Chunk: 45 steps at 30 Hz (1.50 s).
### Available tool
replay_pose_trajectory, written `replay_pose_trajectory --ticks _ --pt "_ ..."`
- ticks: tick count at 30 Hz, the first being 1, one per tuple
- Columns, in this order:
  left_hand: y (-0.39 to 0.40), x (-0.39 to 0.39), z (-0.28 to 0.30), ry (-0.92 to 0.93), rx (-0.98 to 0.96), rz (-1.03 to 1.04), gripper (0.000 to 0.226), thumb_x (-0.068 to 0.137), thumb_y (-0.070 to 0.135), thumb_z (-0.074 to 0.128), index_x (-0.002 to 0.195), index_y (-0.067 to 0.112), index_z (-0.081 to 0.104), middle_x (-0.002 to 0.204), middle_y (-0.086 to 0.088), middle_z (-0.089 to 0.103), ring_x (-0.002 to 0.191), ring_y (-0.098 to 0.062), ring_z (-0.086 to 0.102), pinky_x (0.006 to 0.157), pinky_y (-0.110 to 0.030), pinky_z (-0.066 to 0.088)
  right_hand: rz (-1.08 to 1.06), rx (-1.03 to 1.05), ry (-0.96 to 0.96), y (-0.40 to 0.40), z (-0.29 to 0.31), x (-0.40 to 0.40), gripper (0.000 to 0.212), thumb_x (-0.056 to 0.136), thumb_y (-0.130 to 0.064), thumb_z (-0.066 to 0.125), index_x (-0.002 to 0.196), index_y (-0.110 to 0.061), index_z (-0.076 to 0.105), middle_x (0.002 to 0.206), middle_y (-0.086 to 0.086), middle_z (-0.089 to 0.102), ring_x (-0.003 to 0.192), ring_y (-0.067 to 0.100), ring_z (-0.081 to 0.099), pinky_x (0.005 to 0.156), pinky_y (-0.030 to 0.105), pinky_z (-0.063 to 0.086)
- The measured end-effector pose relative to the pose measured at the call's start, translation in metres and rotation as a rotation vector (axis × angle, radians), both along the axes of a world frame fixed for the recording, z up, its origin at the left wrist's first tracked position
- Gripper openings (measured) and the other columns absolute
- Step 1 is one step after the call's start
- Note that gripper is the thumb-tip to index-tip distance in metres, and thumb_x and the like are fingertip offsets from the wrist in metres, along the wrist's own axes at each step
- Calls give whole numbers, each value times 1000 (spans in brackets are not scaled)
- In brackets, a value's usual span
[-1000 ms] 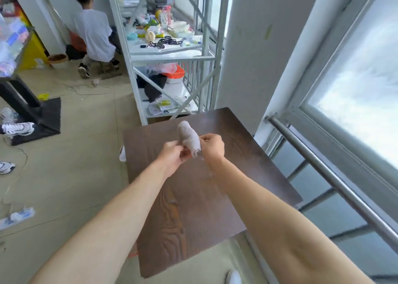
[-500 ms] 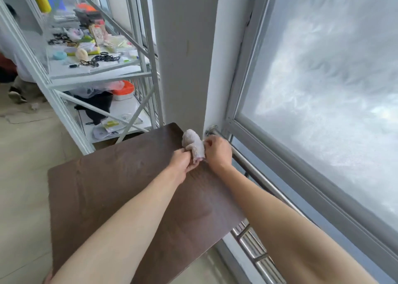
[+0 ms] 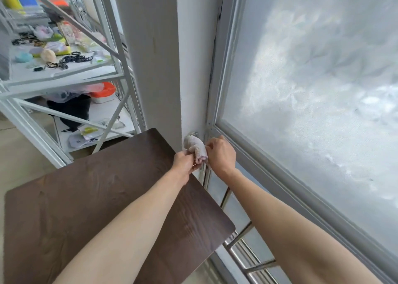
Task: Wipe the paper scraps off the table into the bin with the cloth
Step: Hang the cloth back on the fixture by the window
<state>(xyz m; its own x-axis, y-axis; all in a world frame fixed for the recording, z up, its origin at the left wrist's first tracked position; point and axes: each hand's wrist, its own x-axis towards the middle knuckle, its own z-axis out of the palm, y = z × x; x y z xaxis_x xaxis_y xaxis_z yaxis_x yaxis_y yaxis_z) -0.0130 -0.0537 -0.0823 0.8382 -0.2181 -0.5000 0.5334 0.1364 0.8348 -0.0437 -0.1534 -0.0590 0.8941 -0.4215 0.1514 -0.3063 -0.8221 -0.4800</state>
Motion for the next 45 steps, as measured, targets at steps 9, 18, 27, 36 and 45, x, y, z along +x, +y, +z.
replay_pose_trajectory --ticks 9,18,27,36,45 --pt "-1 15 -13 -29 -78 -43 26 87 -13 47 110 -13 58 62 -10 68 45 -10 62 62 -22 57 -15 141 -24 -11 -7 12 18 90 -12 46 86 -2 61 92 13 66 83 34 60 67 35 42" --pt "6 12 -6 -158 8 -60 30 87 -16 43 106 -3 61 75 -13 64 50 -12 63 43 -23 47 1 301 -30 -2 -13 16 20 90 -30 52 89 -13 62 87 8 69 79 28 66 77 40 53" --pt "8 16 -16 -230 229 6 31 83 -16 47 76 9 63 78 -11 66 72 -23 64 71 -36 57 -17 310 24 6 -12 21 16 92 -17 50 90 -5 60 96 12 65 91 29 61 77 40 49" --pt "6 20 -28 -329 551 71 16 78 2 58 70 13 51 70 -4 65 66 -21 65 63 -32 53 -59 -128 -118 -12 -2 27 12 93 -3 42 96 -2 54 97 15 60 73 38 60 58 35 29" --pt "-17 26 -47 -302 693 -196 20 83 11 60 103 8 62 110 -9 63 103 -27 60 88 -31 50 -7 -203 269 -18 -35 23 25 90 -2 44 105 -2 63 110 17 66 98 35 67 69 35 46"
